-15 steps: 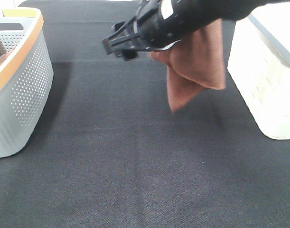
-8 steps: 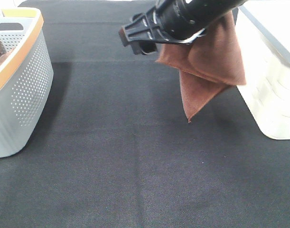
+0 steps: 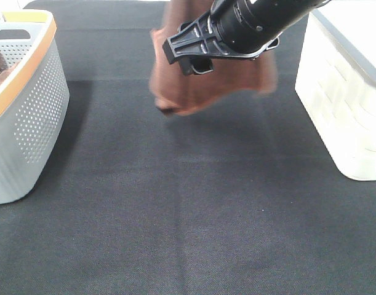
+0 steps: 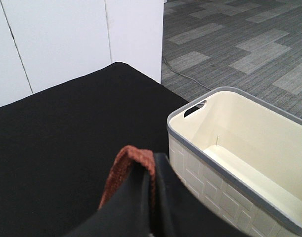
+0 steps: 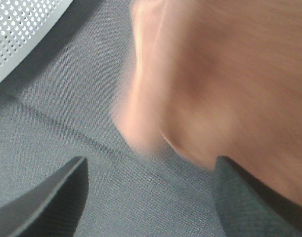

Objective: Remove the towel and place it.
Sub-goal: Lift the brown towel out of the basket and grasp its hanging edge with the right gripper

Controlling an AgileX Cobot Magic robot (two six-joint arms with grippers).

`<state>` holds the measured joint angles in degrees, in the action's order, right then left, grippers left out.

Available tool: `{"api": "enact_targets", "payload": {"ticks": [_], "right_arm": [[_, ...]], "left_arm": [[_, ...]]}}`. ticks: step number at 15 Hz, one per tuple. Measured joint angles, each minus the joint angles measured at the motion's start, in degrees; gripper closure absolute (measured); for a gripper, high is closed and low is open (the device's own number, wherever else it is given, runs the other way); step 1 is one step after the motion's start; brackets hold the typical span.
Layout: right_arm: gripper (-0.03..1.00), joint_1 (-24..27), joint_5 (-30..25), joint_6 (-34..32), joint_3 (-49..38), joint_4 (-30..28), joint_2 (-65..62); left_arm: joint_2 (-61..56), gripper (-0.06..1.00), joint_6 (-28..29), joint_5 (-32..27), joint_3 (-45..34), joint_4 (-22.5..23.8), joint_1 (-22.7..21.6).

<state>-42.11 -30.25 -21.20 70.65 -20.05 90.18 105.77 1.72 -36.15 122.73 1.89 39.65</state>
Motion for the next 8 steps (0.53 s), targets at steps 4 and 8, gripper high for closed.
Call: {"api": "enact_targets", "payload": {"ticks": [4, 8], "right_arm": [[0.29, 0.0, 0.63, -2.46, 0.0, -5.67, 0.0], [0.29, 0.0, 0.0, -6.65, 0.0, -10.14, 0.0]], "left_arm": [[0.0, 0.94, 0.0, -0.52, 0.0, -0.17, 0.0], [0.0, 0.94, 0.0, -0.57, 0.0, -1.03, 0.0]]}}
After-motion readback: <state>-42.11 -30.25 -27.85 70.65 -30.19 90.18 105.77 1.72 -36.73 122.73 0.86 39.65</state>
